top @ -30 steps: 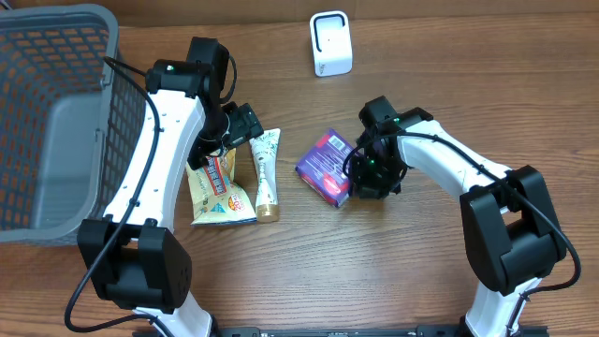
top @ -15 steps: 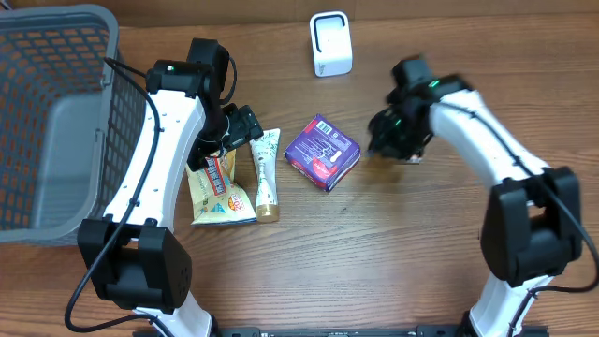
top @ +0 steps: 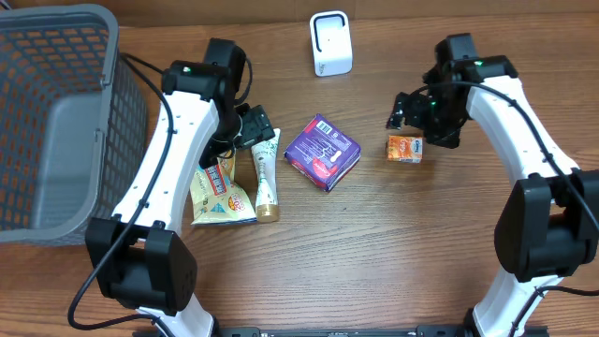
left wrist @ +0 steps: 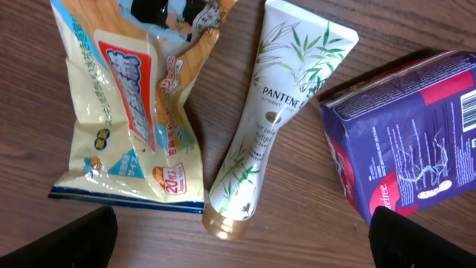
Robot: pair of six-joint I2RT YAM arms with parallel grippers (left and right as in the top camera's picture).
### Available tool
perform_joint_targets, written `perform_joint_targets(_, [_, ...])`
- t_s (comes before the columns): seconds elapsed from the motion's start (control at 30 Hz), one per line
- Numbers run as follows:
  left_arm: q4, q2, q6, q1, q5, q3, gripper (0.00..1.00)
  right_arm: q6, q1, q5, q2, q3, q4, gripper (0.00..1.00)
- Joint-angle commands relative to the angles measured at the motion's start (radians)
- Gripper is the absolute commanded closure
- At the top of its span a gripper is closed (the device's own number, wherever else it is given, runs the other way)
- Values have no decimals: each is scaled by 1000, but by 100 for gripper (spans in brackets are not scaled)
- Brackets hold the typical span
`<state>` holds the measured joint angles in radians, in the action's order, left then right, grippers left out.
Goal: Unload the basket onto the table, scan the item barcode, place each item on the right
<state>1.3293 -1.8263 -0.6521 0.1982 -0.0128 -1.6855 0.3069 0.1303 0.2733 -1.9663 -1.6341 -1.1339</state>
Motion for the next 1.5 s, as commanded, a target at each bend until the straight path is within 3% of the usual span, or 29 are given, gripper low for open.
perform_joint_targets(0.0, [-6,-1,-11,14,65,15,0,-15,47,35,2,5,19,1])
perform_joint_targets(0.2, [-5,-1,-10,15,65,15,0,23,123,35,-31,5,95,0])
perform_joint_targets(0.47, [-15,-1,-9,12,64,15,0,194,176,37,-56,5,134,0])
perform_joint_targets(0.8, [27,-1,50,58,64,33,0,203,183,102,7,5,75,0])
perform_joint_targets(1.03, [-47,-1,43,76,64,98,0,202,183,-62,159,5,32,0])
perform_joint_targets(1.4, [-71,-1,43,79,57,111,0,175,184,-114,156,13,64,0])
perform_joint_targets(1.43, [-72,-1,43,78,57,111,0,175,184,-126,153,24,72,2])
perform_joint_targets(1.47, [-75,-1,43,78,58,112,0,176,184,-125,153,43,93,13])
